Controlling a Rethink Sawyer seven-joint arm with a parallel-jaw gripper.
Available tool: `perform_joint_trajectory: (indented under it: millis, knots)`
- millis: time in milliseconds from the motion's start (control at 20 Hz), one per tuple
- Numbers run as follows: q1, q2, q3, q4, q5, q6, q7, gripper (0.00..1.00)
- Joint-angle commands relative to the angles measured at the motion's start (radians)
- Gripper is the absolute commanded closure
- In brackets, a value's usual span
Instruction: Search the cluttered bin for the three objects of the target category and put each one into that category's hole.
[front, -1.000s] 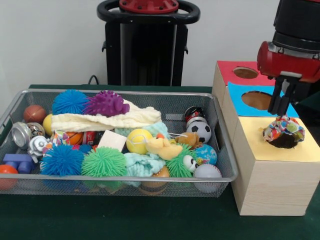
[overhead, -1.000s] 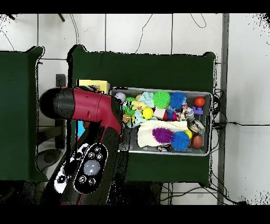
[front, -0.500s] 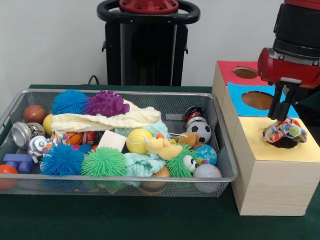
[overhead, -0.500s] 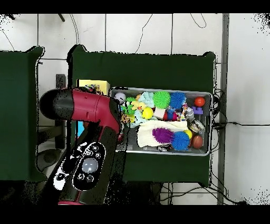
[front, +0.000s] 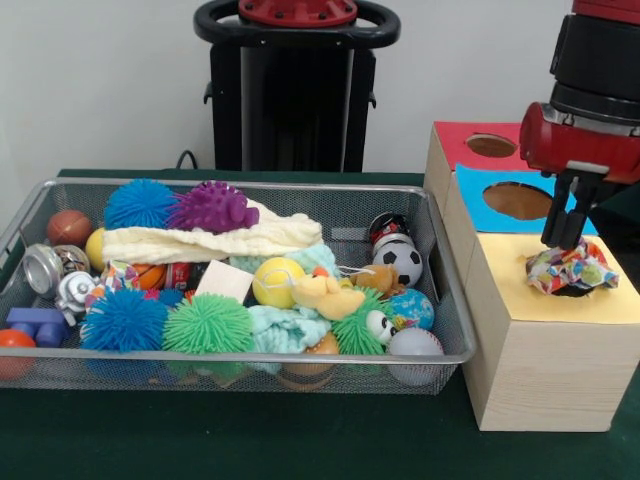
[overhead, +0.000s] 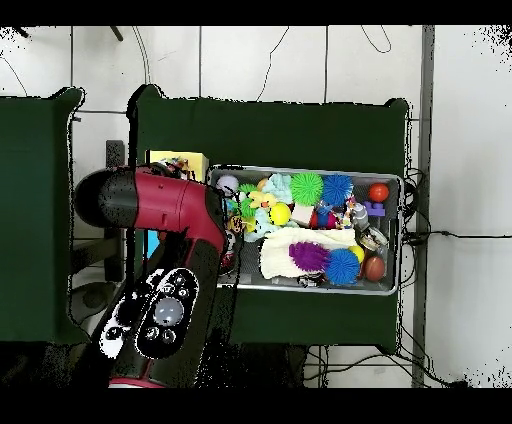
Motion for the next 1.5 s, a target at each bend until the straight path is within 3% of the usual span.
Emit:
perform_joint_trajectory:
  millis: [50,1500]
  knots:
    - [-0.003,0.051,0.127,0.145,0.008,-0.051,0.226,1.00]
    - [0.015,0.153,0.131,0.130,-0.001,-0.117,0.222,1.00]
